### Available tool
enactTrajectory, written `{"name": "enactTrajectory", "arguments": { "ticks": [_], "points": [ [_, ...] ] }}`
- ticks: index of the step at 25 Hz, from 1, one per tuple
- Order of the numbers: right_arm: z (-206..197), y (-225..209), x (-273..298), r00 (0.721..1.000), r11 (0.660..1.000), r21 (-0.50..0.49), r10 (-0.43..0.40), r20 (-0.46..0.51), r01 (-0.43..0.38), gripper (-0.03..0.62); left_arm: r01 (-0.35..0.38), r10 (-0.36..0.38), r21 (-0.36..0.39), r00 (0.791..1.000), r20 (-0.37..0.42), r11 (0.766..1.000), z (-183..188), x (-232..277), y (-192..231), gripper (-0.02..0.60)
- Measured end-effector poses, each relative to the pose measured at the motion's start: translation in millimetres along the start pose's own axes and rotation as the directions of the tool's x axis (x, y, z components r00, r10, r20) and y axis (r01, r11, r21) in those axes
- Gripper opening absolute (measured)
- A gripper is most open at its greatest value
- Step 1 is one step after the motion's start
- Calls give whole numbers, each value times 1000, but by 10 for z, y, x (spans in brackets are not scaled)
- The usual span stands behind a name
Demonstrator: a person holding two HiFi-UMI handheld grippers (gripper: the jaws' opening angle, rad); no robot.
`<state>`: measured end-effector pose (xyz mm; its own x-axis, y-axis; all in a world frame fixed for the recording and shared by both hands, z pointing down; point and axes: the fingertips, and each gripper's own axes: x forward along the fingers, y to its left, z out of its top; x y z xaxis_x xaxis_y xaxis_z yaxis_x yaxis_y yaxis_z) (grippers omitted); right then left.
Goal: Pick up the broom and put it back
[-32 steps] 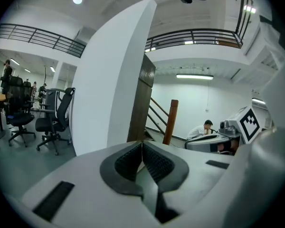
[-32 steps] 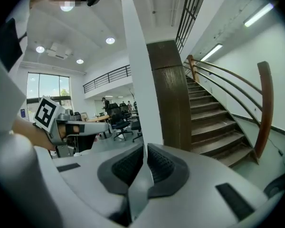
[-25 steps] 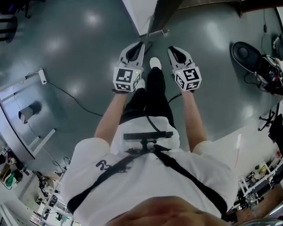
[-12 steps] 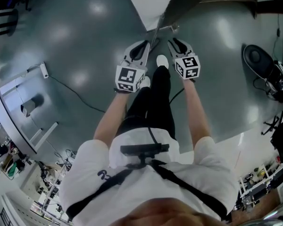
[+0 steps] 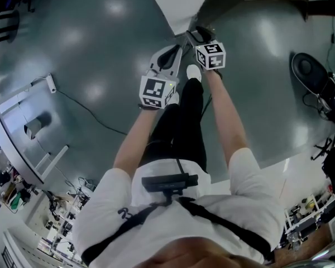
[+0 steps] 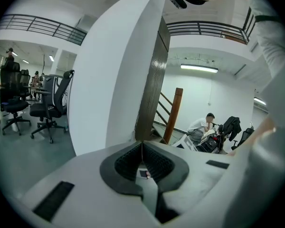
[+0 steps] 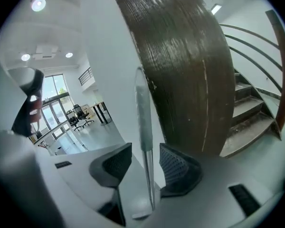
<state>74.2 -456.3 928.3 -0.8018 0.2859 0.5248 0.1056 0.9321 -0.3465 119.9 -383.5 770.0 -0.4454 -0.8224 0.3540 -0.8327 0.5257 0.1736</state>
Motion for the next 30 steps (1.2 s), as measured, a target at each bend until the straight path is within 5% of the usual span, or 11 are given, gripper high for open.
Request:
{"name": "enactTrajectory", "arguments": {
  "ticks": [8,12,21,30],
  "points": [
    [-79,-9,265,999,1000,-4,-23,-37,23,158,-4,4,-22,1000,15,1000,40,17,36,12],
    [-91,45,249,998,999,-33,-29,-63,27,98,-6,6,-30,1000,6,1000,38,-22,59,12],
    [-197,495,-170,996,992,-118,-43,-83,33,97,-41,41,-92,999,-12,995,-27,-239,45,12],
    [405,1020,-894,995,984,-154,-90,33,94,97,-97,99,-97,995,12,990,266,-766,90,12]
  ]
}}
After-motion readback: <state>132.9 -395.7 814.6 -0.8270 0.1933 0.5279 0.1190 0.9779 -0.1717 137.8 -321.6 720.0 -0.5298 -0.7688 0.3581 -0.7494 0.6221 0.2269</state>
